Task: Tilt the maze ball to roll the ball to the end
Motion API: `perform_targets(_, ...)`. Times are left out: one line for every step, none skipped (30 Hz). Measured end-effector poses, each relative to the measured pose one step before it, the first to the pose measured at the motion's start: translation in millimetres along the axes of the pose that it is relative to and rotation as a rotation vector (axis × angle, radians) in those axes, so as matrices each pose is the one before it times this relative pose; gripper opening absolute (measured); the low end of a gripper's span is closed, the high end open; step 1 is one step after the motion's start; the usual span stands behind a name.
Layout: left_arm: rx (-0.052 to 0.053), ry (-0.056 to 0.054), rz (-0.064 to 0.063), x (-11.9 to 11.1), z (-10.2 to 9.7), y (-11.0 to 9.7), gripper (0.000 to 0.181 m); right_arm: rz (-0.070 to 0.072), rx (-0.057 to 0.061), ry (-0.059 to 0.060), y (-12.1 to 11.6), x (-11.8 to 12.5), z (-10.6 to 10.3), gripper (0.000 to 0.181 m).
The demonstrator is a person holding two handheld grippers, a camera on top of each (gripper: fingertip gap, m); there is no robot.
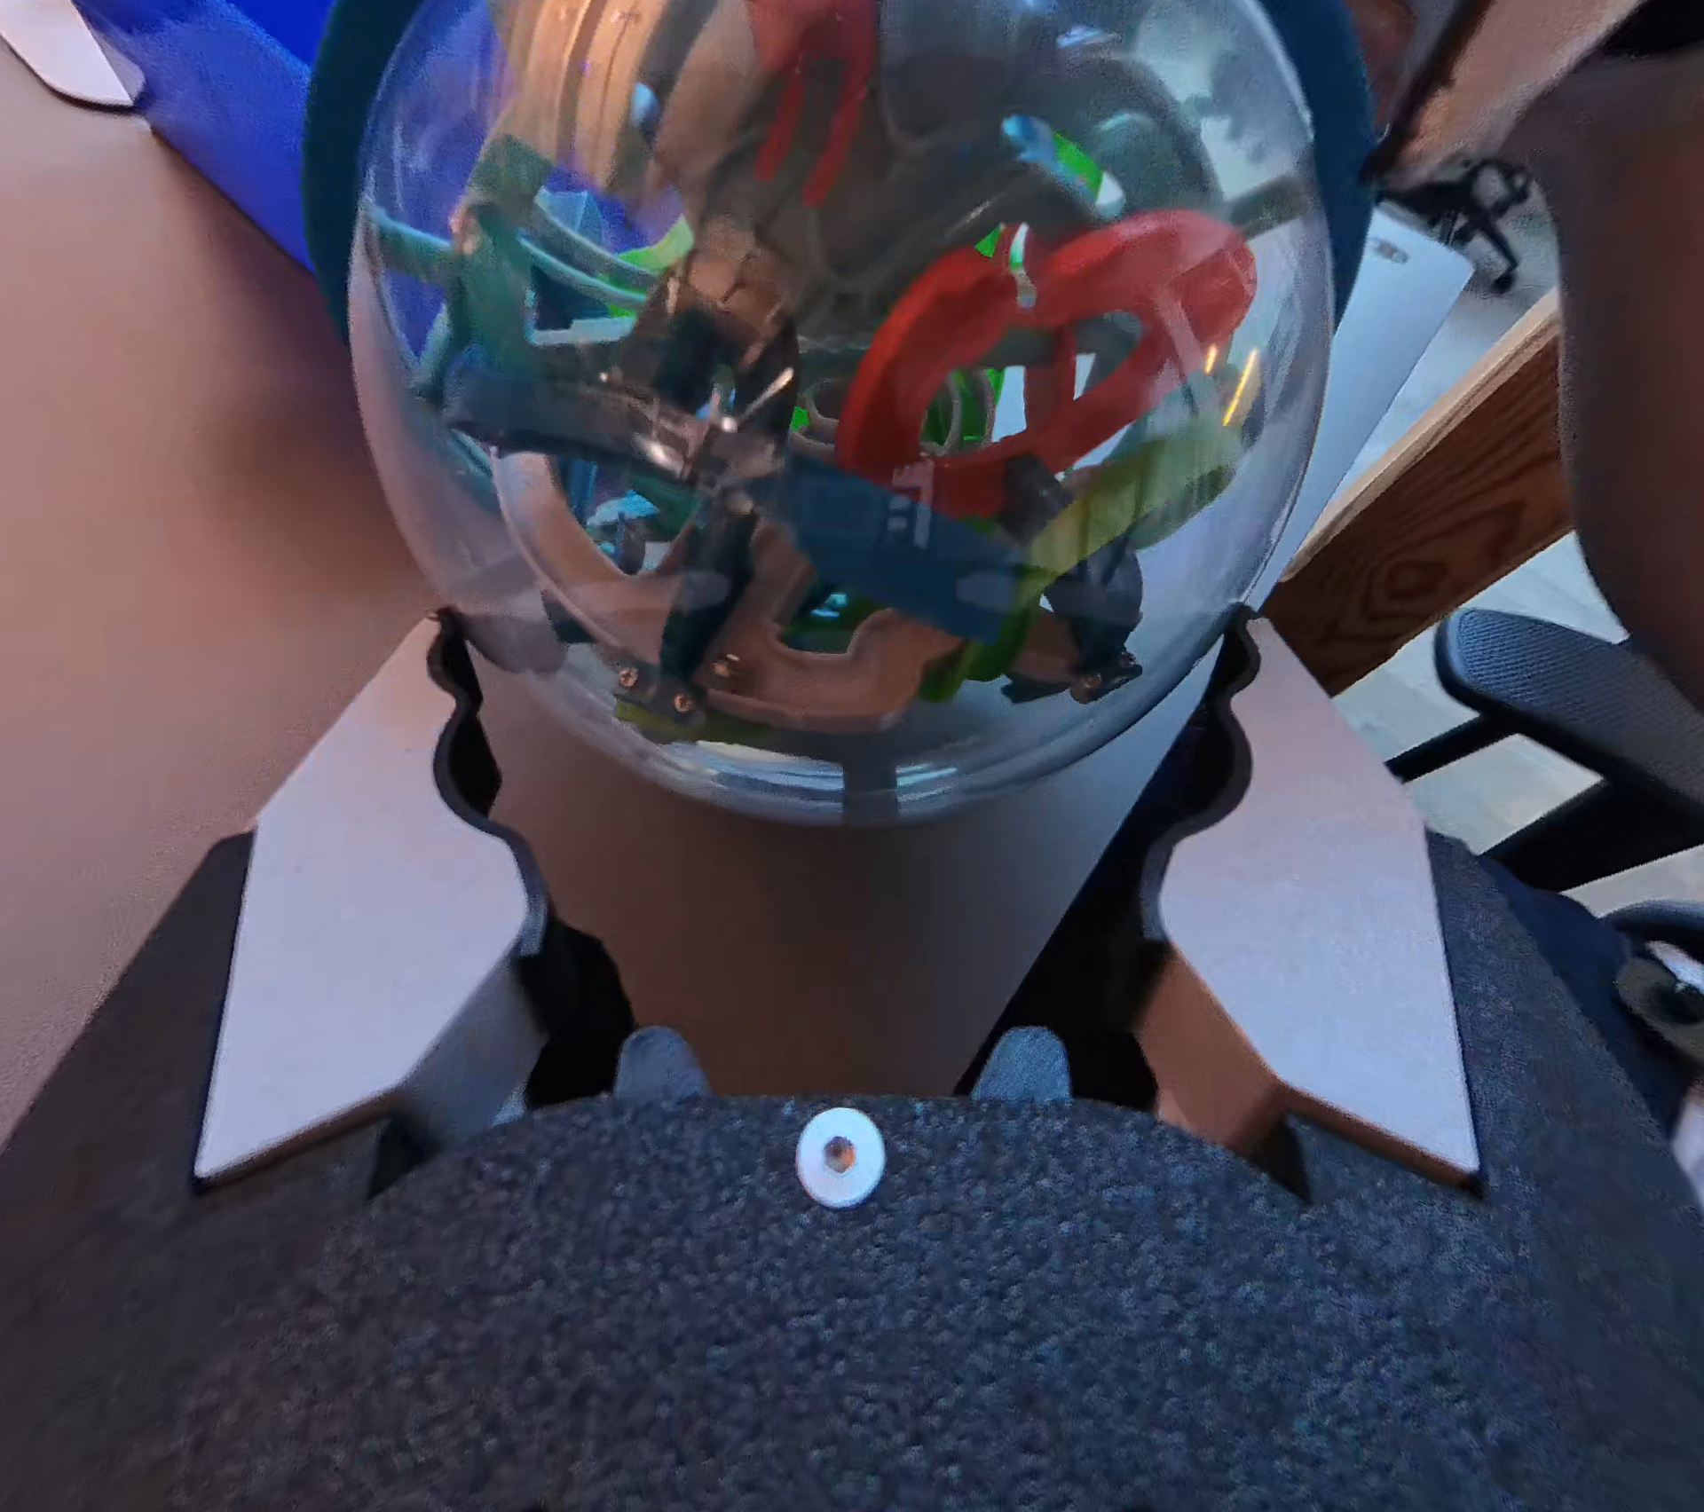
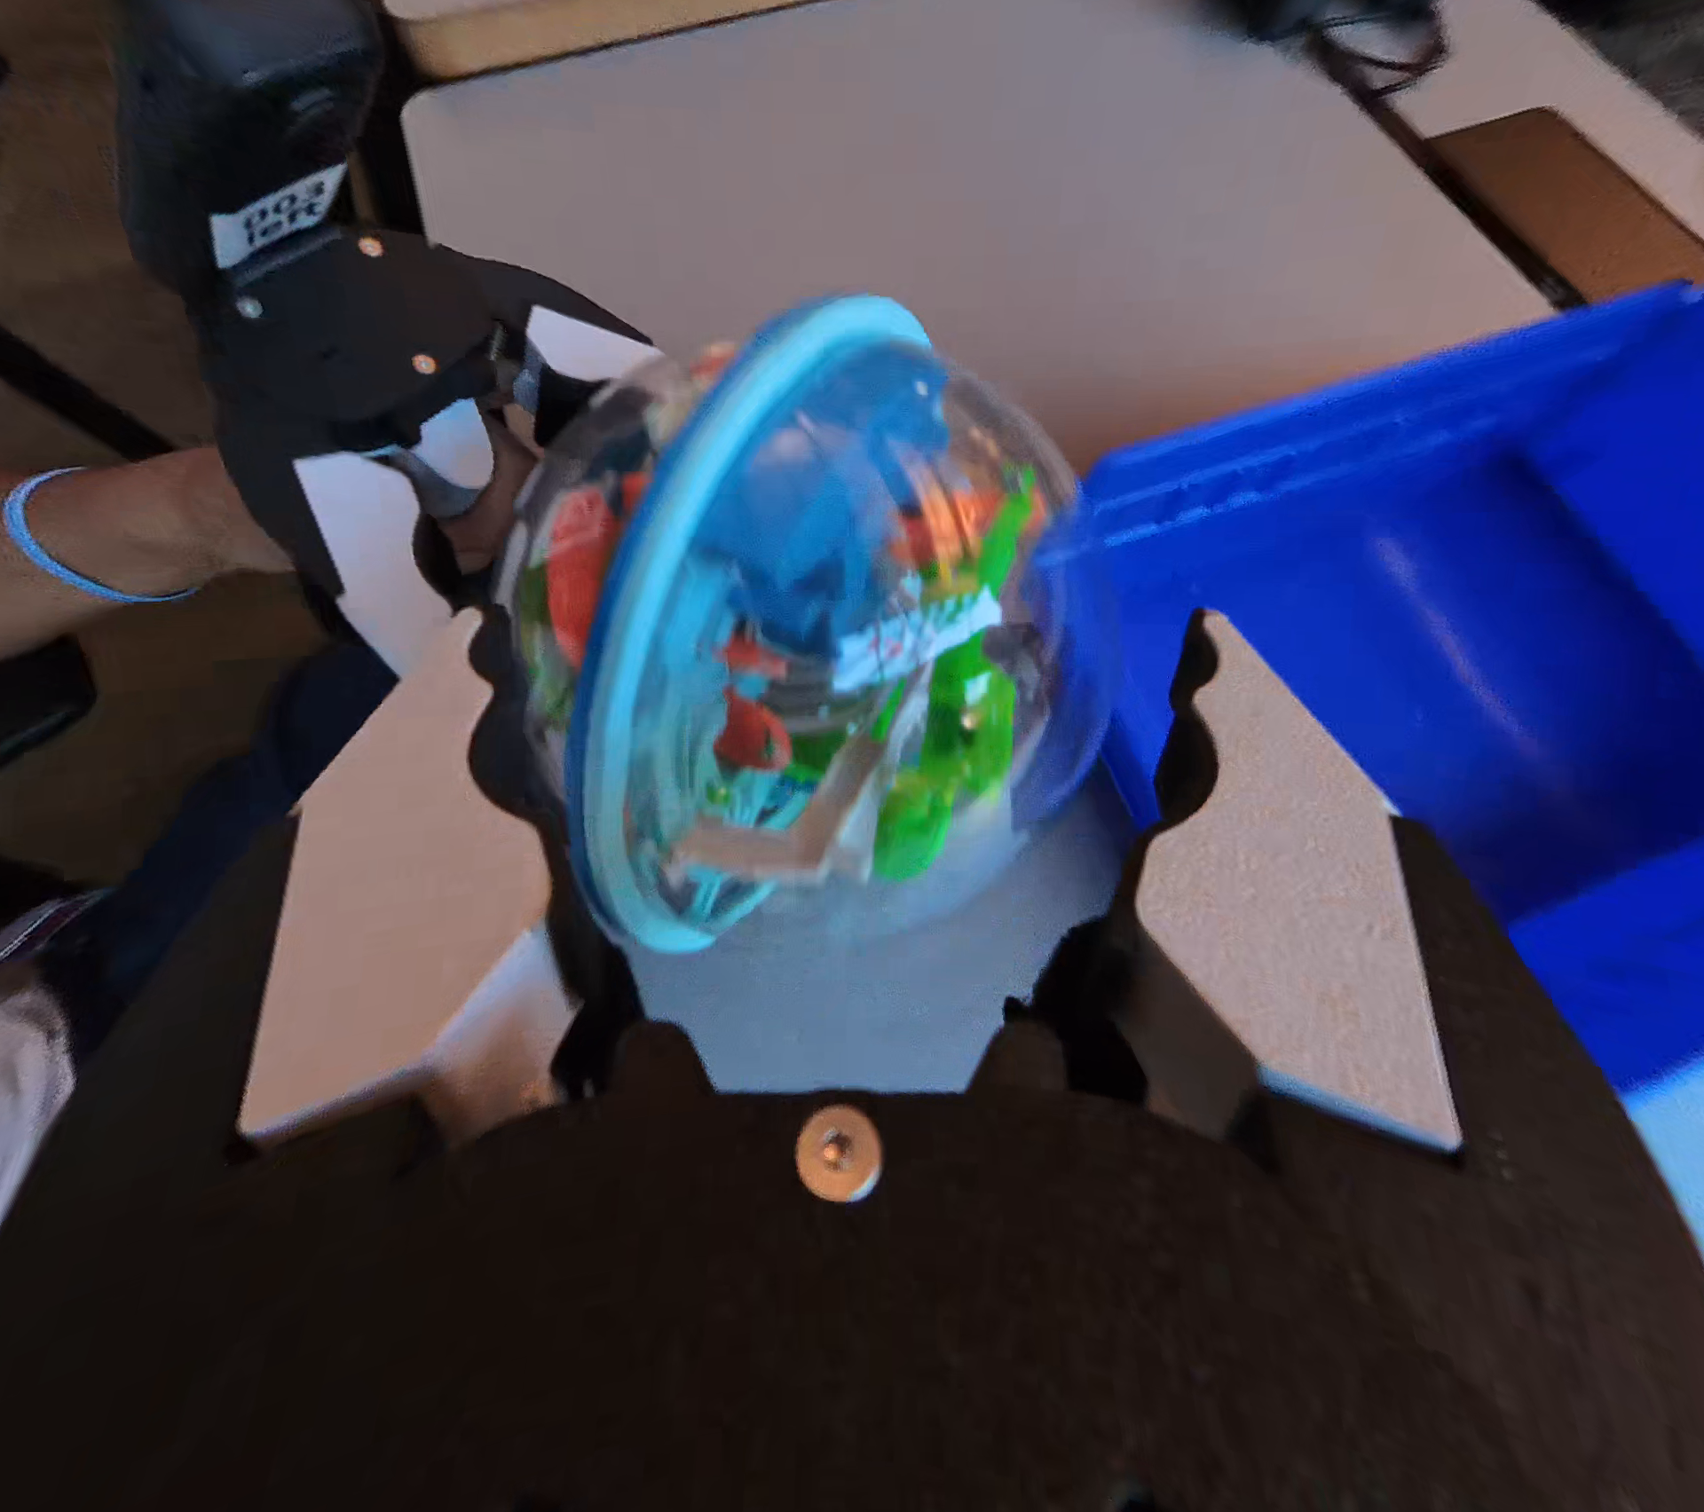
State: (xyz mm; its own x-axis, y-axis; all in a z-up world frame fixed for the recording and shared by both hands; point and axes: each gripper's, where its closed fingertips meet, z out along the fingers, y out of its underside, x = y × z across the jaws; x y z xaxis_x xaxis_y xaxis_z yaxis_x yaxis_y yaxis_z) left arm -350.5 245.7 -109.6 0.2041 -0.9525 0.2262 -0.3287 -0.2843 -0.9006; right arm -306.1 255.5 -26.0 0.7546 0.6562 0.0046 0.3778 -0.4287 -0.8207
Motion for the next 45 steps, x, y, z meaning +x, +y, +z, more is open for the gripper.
perform_targets(-0.0003,0.0100,-0.0238,0.98,1.21,2.53,0.150,-0.0009,0.0376,0.0189,12.27,-1.01,-4.91,0.139)
perform_targets(-0.0052,0.0100,-0.0212,1.18,1.68,3.06,0.150,-0.0082,0.0212,0.0116,16.16,-3.63,-2.27,0.139)
perform_targets(-0.0044,0.0092,-0.0184,1.45,2.18,2.69,0.150,-0.0120,0.0067,0.0190,16.34,-3.23,-0.22,0.139)
perform_targets(0.0000,0.0097,-0.0117,1.86,2.50,2.00,0.149,-0.0111,0.0058,0.0212,14.15,-2.45,1.10,0.138)
perform_targets(-0.0033,0.0110,-0.0055,2.31,3.04,2.06,0.149,-0.0039,0.0027,0.0225,12.66,-1.00,2.12,0.136)
perform_targets(-0.0103,0.0095,-0.0022,2.60,3.53,2.56,0.148,-0.0038,0.0065,0.0089,8.11,-1.15,2.48,0.136)
perform_targets(-0.0101,0.0042,0.0030,2.42,3.50,2.19,0.150,-0.0014,0.0137,0.0057,3.18,-0.36,1.72,0.139)
perform_targets(-0.0044,-0.0008,0.0092,1.79,2.51,1.00,0.151,-0.0143,0.0063,0.0090,1.51,1.18,0.65,0.142)
perform_targets(-0.0010,-0.0028,0.0124,1.26,1.20,0.12,0.152,-0.0049,-0.0024,0.0011,0.72,1.13,-0.09,0.143)
perform_targets(-0.0030,-0.0008,0.0113,1.25,0.36,0.10,0.153,0.0067,-0.0088,-0.0104,0.64,0.91,-0.34,0.142)
perform_targets(-0.0030,0.0065,0.0112,1.91,-0.33,-0.19,0.155,0.0051,-0.0137,-0.0143,1.00,1.47,-1.01,0.142)
perform_targets(-0.0015,0.0124,0.0137,2.65,-0.92,-0.75,0.156,0.0078,-0.0211,-0.0182,1.73,1.66,-1.58,0.142)
perform_targets(-0.0077,0.0125,0.0205,1.99,-1.13,-0.29,0.157,0.0095,-0.0207,-0.0198,1.56,1.99,-1.45,0.142)
perform_targets(-0.0121,0.0049,0.0298,0.23,-1.70,-0.41,0.153,0.0151,-0.0079,-0.0207,0.76,2.08,-1.10,0.142)
perform_targets(-0.0016,-0.0069,0.0394,-2.45,-2.79,-2.70,0.153,0.0157,0.0088,-0.0185,-0.17,2.22,-0.69,0.142)
perform_targets(0.0101,-0.0210,0.0463,-5.52,-3.59,-4.87,0.148,0.0156,0.0135,-0.0190,-0.77,2.15,-0.38,0.141)
perform_targets(0.0035,-0.0292,0.0502,-8.05,-3.12,-4.84,0.149,0.0150,0.0116,-0.0186,-0.78,1.99,-0.35,0.141)
perform_targets(-0.0212,-0.0278,0.0503,-8.79,-2.00,-2.04,0.152,0.0133,0.0041,-0.0180,-0.60,1.98,-0.46,0.141)
perform_targets(-0.0412,-0.0126,0.0414,-7.34,-1.31,0.27,0.156,0.0106,-0.0049,-0.0188,-0.22,1.89,-0.62,0.140)
perform_targets(-0.0368,0.0199,0.0311,-2.43,-0.53,0.31,0.158,0.0057,-0.0024,-0.0201,-0.24,1.65,-0.51,0.140)
perform_targets(-0.0278,0.0341,0.0260,0.16,0.14,0.10,0.159,0.0037,0.0009,-0.0225,-0.29,1.90,-0.60,0.139)
perform_targets(-0.0257,0.0173,0.0220,-2.02,0.90,0.27,0.159,0.0045,0.0013,-0.0262,0.10,2.05,-1.05,0.139)
perform_targets(-0.0220,0.0050,0.0224,-3.35,1.61,0.05,0.159,0.0051,0.0005,-0.0300,0.46,2.39,-1.37,0.138)
perform_targets(-0.0189,0.0070,0.0233,-2.67,2.42,0.22,0.159,0.0116,0.0033,-0.0326,0.45,2.88,-1.33,0.137)
perform_targets(-0.0132,0.0077,0.0225,-2.70,2.94,-0.70,0.159,0.0216,0.0091,-0.0321,0.05,3.11,-1.43,0.137)
perform_targets(0.0024,0.0079,0.0225,-2.45,3.24,-3.10,0.159,0.0231,0.0090,-0.0319,-0.12,2.33,-1.34,0.137)
perform_targets(0.0155,0.0166,0.0254,-1.29,3.62,-4.91,0.159,0.0175,-0.0038,-0.0370,0.09,0.49,-1.00,0.136)
perform_targets(0.0175,0.0170,0.0255,-1.86,3.83,-5.07,0.159,0.0125,-0.0045,-0.0300,-0.52,0.97,-0.77,0.136)
perform_targets(0.0163,0.0157,0.0203,-2.84,3.80,-5.04,0.159,0.0072,-0.0014,-0.0303,-1.24,0.66,-0.37,0.140)
perform_targets(0.0125,0.0370,0.0137,-0.02,3.78,-4.25,0.159,0.0014,-0.0003,-0.0263,-1.55,1.02,0.00,0.139)
perform_targets(0.0059,0.0531,0.0001,2.60,3.82,-2.48,0.159,0.0088,-0.0007,-0.0300,-1.67,0.71,0.25,0.137)
perform_targets(0.0148,0.0421,-0.0183,1.58,2.31,-3.07,0.159,0.0208,-0.0047,-0.0263,-0.59,1.08,-0.31,0.137)
perform_targets(0.0278,0.0329,-0.0310,1.34,0.80,-4.01,0.159,0.0247,-0.0114,-0.0290,0.65,0.45,-0.71,0.140)
perform_targets(0.0187,0.0294,-0.0407,1.73,0.59,-1.66,0.159,0.0118,0.0076,-0.0224,-1.21,0.38,-0.60,0.141)
perform_targets(0.0094,0.0225,-0.0420,0.92,0.41,0.59,0.157,0.0081,0.0339,-0.0096,-2.54,0.02,-0.91,0.141)
perform_targets(0.0076,0.0219,-0.0519,1.23,0.78,1.58,0.157,-0.0095,0.0494,0.0027,-1.93,-0.14,-0.95,0.140)
perform_targets(0.0173,0.0249,-0.0657,1.91,1.29,1.37,0.156,-0.0401,0.0661,0.0120,-2.32,-0.64,-1.15,0.141)
perform_targets(0.0299,0.0259,-0.0670,2.39,1.83,0.74,0.156,-0.0443,0.0752,0.0165,-2.74,-2.29,-2.57,0.140)
perform_targets(0.0360,0.0244,-0.0554,2.73,1.87,0.81,0.156,-0.0284,0.0702,0.0120,-2.56,-4.42,-3.91,0.138)
perform_targets(0.0346,0.0201,-0.0393,3.18,1.46,1.23,0.156,-0.0273,0.0664,0.0122,-2.79,-4.69,-4.23,0.140)
perform_targets(0.0294,0.0135,-0.0310,3.37,0.94,1.42,0.156,-0.0318,0.0312,0.0222,0.96,-4.31,-3.46,0.142)
perform_targets(0.0227,0.0055,-0.0321,3.28,0.85,1.38,0.155,-0.0411,-0.0252,0.0407,6.97,-2.34,-3.20,0.145)
perform_targets(0.0151,-0.0014,-0.0245,3.11,1.07,1.29,0.155,-0.0339,-0.0291,0.0526,5.85,-2.18,-3.90,0.154)
perform_targets(0.0044,-0.0062,-0.0149,3.23,1.39,1.04,0.154,-0.0228,0.0160,0.0341,-0.76,-6.27,-4.30,0.153)
perform_targets(-0.0053,-0.0114,-0.0118,3.22,1.57,1.50,0.154,-0.0188,0.0563,0.0289,-5.11,-7.14,-3.46,0.150)
